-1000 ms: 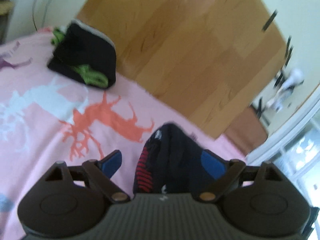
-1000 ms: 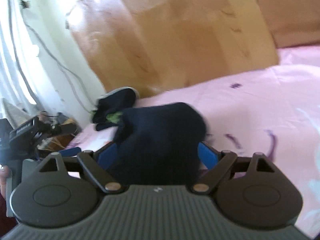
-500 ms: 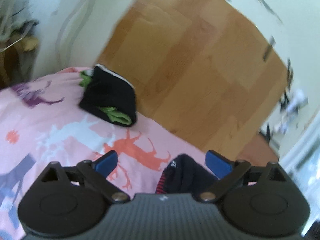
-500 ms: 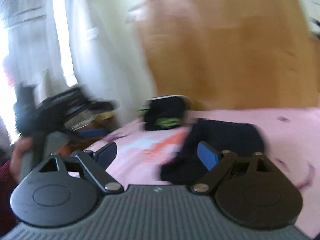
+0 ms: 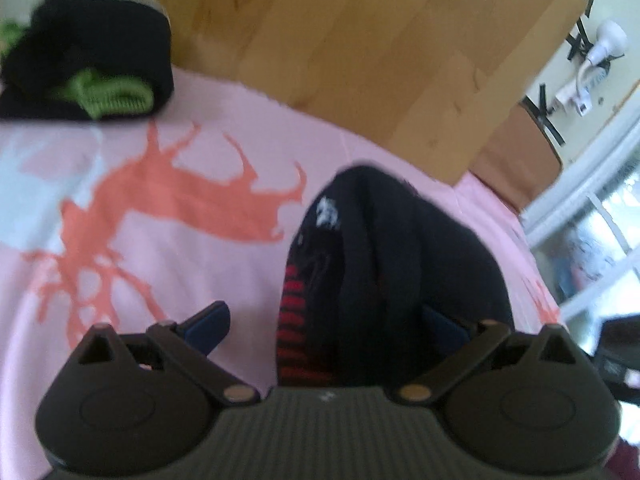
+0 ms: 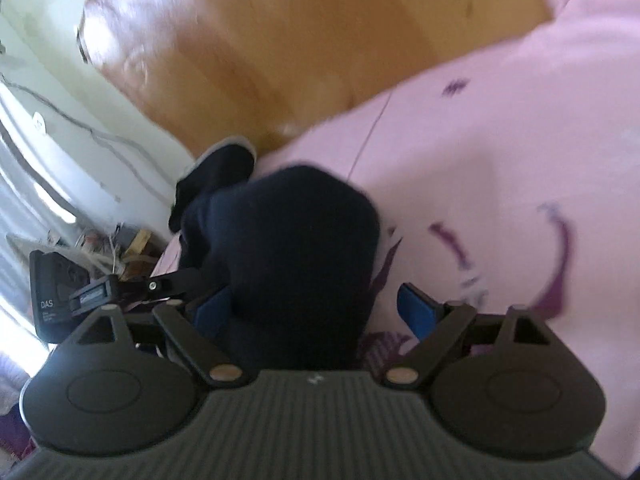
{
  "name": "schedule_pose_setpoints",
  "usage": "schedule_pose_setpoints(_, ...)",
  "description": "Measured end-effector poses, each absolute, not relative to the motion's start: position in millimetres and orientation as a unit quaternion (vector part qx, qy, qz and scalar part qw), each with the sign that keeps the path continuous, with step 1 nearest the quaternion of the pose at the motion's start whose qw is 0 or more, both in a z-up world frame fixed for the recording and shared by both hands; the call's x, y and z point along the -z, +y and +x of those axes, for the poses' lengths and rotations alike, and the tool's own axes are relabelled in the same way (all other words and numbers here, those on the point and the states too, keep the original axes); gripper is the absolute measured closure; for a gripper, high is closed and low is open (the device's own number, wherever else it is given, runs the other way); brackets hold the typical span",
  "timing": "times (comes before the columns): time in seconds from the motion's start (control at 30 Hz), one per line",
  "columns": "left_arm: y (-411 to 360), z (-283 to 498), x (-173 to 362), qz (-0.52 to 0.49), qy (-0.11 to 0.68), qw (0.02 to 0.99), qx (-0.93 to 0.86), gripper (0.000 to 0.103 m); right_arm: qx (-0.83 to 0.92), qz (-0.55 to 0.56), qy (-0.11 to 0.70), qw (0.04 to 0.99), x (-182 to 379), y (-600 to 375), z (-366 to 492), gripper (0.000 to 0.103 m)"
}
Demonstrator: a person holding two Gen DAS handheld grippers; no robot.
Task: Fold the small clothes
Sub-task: 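Lift the folded sweater with both grippers and carry it toward the headboard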
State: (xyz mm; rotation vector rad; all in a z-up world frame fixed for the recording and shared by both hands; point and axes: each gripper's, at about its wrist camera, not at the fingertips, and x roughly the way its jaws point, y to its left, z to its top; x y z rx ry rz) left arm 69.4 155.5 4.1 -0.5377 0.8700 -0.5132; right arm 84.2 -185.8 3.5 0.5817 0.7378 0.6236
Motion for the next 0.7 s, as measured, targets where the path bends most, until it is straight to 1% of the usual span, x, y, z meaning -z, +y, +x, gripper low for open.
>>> schedule_pose_setpoints(0.1, 153.7, 64.9, 3.0, -0.261, 0.389, 0.842, 0.267, 0.001, -0.337, 0.279, 0.345, 0.83, 2.2, -168.2, 96.7, 0.012)
schedule_pose_setpoints(0.13, 150.9, 64.4, 3.0, -0.261, 0.385, 0.844, 0.268, 0.001, -0.34, 0.278, 0.344, 0.83, 2.5, -165.5, 100.9, 0.013)
schedule_pose_setpoints(0.17, 147.8, 65.1, 2.7, -0.267, 0.383, 0.842, 0.27, 0.009, -0.345, 0.282, 0.344, 0.827, 3.1, -165.5, 104.4, 0.023)
schedule_pose_setpoints(0.2, 143.9, 67.2, 1.5, -0.28, 0.383, 0.835, 0.277, 0.018, -0.347, 0.293, 0.343, 0.822, 5.2, -169.1, 106.7, 0.034)
schedule_pose_setpoints(0.23, 141.5, 71.0, 2.5, -0.307, 0.389, 0.817, 0.295, 0.028, -0.351, 0.307, 0.343, 0.815, 5.2, -176.9, 107.8, 0.037)
schedule_pose_setpoints(0.27, 137.3, 75.9, 0.3, -0.323, 0.395, 0.808, 0.295, 0.029, -0.352, 0.313, 0.345, 0.812, 4.0, -182.3, 108.4, 0.041)
schedule_pose_setpoints(0.3, 126.8, 81.3, -6.5, -0.311, 0.396, 0.811, 0.297, 0.03, -0.35, 0.313, 0.344, 0.813, 2.3, -188.2, 108.8, 0.041)
schedule_pose_setpoints(0.37, 89.7, 100.0, -28.6, -0.267, 0.394, 0.824, 0.308, 0.038, -0.326, 0.298, 0.327, 0.836, -6.1, -204.4, 111.5, 0.042)
schedule_pose_setpoints(0.47, 21.1, 141.5, -68.3, -0.217, 0.377, 0.833, 0.342, 0.041, -0.295, 0.286, 0.277, 0.869, -24.9, -258.9, 122.7, 0.042)
schedule_pose_setpoints(0.57, -62.2, 195.8, -105.8, -0.183, 0.358, 0.84, 0.365, 0.041, -0.25, 0.275, 0.233, 0.899, -41.2, -323.1, 149.7, 0.042)
schedule_pose_setpoints(0.63, -116.9, 235.3, -120.3, -0.168, 0.358, 0.839, 0.373, 0.041, -0.216, 0.26, 0.214, 0.916, -46.5, -362.1, 173.8, 0.041)
schedule_pose_setpoints(0.7, -166.5, 269.5, -124.1, -0.152, 0.357, 0.842, 0.375, 0.043, -0.185, 0.268, 0.216, 0.921, -41.0, -395.5, 202.0, 0.041)
